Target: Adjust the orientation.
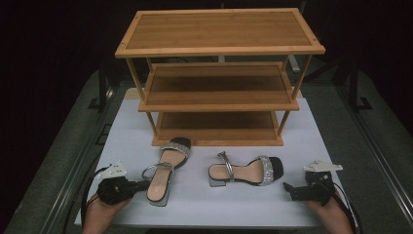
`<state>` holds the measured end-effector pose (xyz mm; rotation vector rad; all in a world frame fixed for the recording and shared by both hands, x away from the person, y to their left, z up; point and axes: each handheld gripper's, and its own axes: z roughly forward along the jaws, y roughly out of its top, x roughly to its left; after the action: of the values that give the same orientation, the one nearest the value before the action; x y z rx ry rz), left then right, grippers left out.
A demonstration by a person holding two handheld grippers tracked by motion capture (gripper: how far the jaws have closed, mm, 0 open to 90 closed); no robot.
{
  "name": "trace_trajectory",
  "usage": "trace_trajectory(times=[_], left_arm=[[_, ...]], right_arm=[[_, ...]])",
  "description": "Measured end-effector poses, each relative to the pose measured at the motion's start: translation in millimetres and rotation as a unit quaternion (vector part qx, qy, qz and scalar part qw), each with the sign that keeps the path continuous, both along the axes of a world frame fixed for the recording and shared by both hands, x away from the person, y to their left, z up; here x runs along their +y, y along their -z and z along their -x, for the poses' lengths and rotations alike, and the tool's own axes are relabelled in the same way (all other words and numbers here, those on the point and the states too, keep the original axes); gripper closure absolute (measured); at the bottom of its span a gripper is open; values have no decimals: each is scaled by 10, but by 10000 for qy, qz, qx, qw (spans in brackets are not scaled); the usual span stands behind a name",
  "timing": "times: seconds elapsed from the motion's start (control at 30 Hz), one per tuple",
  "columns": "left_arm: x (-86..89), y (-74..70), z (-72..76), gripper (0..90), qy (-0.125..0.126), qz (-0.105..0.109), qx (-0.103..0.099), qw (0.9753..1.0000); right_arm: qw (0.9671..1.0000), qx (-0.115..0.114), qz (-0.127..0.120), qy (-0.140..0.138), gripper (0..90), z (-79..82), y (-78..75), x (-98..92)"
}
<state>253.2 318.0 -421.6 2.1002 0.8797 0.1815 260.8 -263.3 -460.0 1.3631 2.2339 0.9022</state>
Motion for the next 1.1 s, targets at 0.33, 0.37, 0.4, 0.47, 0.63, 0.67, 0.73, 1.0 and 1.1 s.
trace_trajectory(times=[0.33,0.37,0.4,0.47,0.63,0.67,0.73,1.0,1.1], left_arm=[[77,-84,114,759,-126,266,-204,9994],[90,-80,115,722,-180,308,-224,9991],[102,-82,112,695,-202,305,-221,9991],[125,-78,91,655,-381,336,-245,9984],[127,-75,55,647,-404,498,-251,9976],[89,-65,25,667,-349,480,-275,9979],[70,-62,11,697,-312,461,-278,9981],[79,-119,-31,861,-324,224,-387,9985],[154,-123,-41,860,-439,208,-400,9980]], right_arm=[[10000,1,1,4,0,1,0,1],[10000,2,1,4,0,1,0,1],[10000,4,0,5,0,1,0,1],[10000,2,3,3,0,1,0,1],[10000,2,2,3,0,1,0,1],[10000,3,2,2,0,0,0,1],[10000,2,3,2,0,0,0,1],[10000,-2,1,1,0,1,0,1],[10000,-2,1,1,0,1,0,0]])
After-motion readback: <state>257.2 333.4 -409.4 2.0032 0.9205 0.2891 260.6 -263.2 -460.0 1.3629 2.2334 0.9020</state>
